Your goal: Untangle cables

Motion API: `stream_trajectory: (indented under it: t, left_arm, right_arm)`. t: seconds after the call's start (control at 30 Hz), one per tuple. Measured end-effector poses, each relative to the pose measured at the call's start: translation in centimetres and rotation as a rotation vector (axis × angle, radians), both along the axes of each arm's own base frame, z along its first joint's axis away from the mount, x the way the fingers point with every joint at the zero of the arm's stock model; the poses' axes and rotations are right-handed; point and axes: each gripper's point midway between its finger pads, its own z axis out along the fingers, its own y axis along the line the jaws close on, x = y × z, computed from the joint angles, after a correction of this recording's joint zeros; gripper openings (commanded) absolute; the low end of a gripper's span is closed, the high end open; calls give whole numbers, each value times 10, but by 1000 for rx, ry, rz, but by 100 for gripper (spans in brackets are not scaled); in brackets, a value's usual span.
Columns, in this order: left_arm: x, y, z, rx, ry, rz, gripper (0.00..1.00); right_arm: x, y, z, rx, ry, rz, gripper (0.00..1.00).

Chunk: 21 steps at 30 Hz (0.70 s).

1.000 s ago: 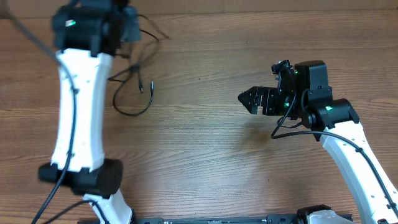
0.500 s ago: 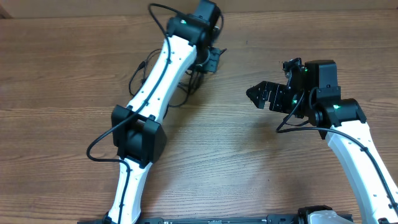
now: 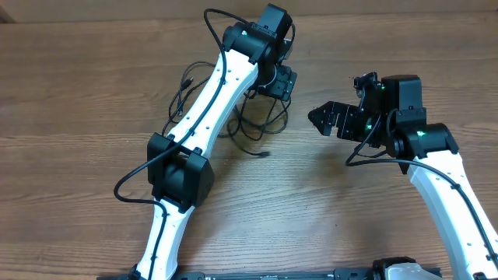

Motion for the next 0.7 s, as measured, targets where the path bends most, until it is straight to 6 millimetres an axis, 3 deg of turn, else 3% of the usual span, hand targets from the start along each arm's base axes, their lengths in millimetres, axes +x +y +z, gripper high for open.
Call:
stream_trajectory:
  t: [0.13, 0.2, 0.27, 0.33, 0.47, 0.57, 0.7]
  left_arm:
    - [1, 2, 0, 10, -6, 3, 79]
    - [3, 9, 3, 45, -26, 16, 86]
    - [7, 17, 10, 79, -62, 29, 100]
    - [9, 26, 23, 106, -102, 44, 100]
    - [14, 56, 74, 117, -218, 105, 100]
    - [12, 86, 99, 112, -239, 161, 100]
    - [12, 125, 103, 72, -181, 187, 100]
  right_arm:
    - [0, 0, 0, 0, 0, 0, 100]
    - [0, 0, 0, 0, 0, 1, 100]
    - [0, 0, 0, 0, 1, 0, 100]
    - [0, 0, 0, 0, 2, 0, 100]
    - [-1, 0, -1, 0, 4, 1, 100]
    - [-1, 0, -1, 0, 6, 1, 100]
    - [-1, 0, -1, -1, 6, 1, 100]
